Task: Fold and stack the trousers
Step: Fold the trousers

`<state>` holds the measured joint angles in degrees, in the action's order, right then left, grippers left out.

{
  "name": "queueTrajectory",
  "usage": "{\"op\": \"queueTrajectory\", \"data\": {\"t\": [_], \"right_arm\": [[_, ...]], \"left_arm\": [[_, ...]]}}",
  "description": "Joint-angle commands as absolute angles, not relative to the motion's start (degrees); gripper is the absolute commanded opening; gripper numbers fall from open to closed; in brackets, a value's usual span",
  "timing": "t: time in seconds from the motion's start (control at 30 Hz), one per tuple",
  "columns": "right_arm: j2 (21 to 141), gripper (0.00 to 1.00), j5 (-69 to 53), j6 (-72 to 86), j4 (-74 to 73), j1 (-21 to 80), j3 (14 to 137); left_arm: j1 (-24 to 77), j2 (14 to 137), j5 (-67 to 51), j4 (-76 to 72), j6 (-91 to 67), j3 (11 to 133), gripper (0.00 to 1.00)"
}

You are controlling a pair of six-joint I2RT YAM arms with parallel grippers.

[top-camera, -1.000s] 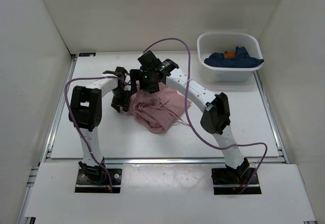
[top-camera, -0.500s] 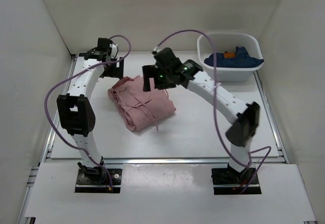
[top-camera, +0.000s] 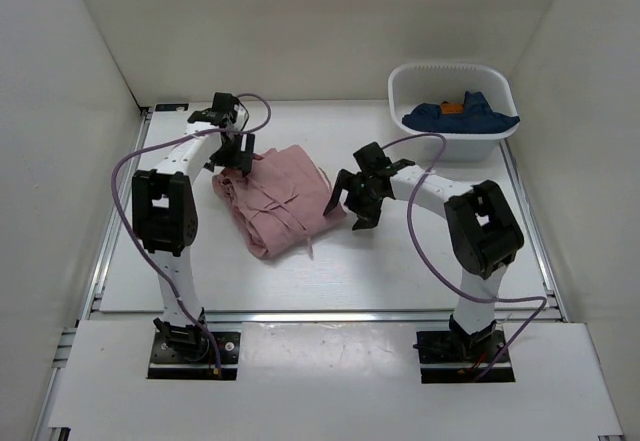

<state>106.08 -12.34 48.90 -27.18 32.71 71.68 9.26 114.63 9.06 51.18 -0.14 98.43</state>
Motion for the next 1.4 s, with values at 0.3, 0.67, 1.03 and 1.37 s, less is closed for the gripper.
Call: {"op": "queueTrajectory", "data": {"t": [0.3, 0.67, 1.03, 1.37], "right_arm": [[118.03, 0.27, -22.95, 60.29, -10.46, 30.23, 78.22], [127.85, 0.03, -15.90, 35.27, -45.30, 23.99, 110.76], [122.44, 0.80, -12.77, 33.84, -44.30, 23.47, 104.77], [105.31, 0.99, 4.82, 24.70, -54.12, 22.94, 109.51]], "left_arm": [[6.16, 109.87, 5.19, 50.01, 0.00, 85.44, 0.84], [8.61, 94.84, -11.51, 58.97, 0.00, 73.66, 0.96], [6.06, 95.18, -7.38, 60.12, 0.00, 79.89, 1.00], [4.83, 90.80, -6.25, 62.31, 0.00, 86.57, 1.00]]}}
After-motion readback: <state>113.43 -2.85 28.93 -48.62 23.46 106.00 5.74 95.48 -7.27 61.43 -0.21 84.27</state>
